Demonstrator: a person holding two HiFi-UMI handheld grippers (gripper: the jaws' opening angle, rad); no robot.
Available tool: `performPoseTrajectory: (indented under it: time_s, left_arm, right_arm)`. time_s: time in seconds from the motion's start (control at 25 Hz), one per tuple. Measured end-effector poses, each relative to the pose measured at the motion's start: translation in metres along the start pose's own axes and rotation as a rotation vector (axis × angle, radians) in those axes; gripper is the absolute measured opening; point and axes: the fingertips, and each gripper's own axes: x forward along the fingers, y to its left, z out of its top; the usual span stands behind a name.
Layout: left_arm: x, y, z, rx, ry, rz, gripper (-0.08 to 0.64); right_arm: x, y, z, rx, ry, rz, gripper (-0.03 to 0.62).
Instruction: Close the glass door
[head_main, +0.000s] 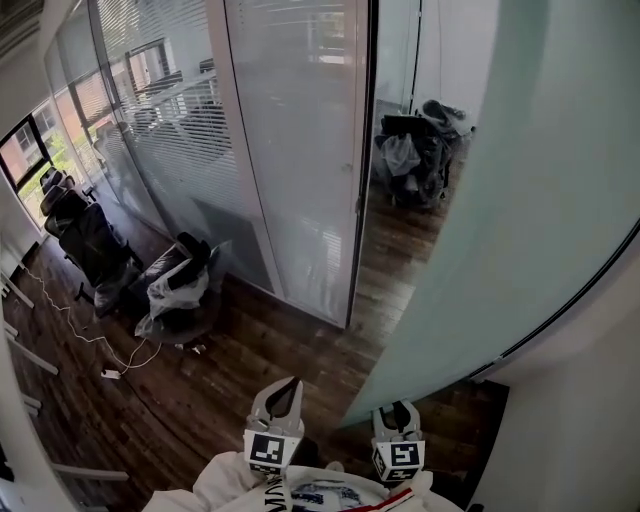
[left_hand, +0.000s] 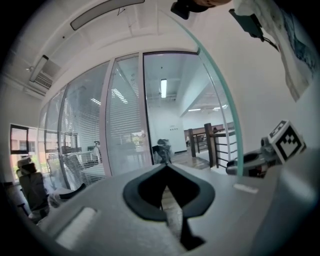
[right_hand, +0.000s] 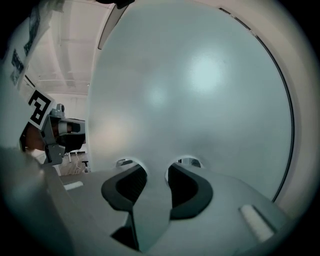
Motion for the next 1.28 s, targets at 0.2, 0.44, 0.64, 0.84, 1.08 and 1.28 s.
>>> performPoseTrajectory:
  time_s: [0.2, 0.44, 0.64, 0.84, 1.08, 1.28]
  left_arm:
    - [0.025, 0.011, 0.0, -0.011, -0.011, -0.031, 0.003]
    - [0.057, 0.026, 0.001, -0.006, -0.015, -0.097, 0.003]
    - [0.084, 0.042, 0.001, 0.004, -0.022, -0.151, 0.003]
    - [0.108, 0.064, -0.002, 0.012, -0.01, -0.215, 0.003]
    - [0.139, 0.093, -0.007, 0.011, -0.007, -0.246, 0.003]
    - [0.162, 0.112, -0.009, 0.006, -0.023, -0.266, 0.003]
  right_arm:
    - [0.015, 0.0, 0.001, -0.011, 0.017, -0.018, 0.13]
    - [0.044, -0.002, 0.006, -0.013, 0.033, -0.049, 0.129]
    - [0.07, -0.007, 0.012, -0.003, 0.014, -0.089, 0.129]
    - [0.104, -0.016, 0.018, 0.01, -0.006, -0.147, 0.129]
    - [0.142, -0.027, 0.026, 0.013, -0.005, -0.173, 0.127]
    - [0.166, -0.038, 0.033, 0.02, -0.009, -0.229, 0.127]
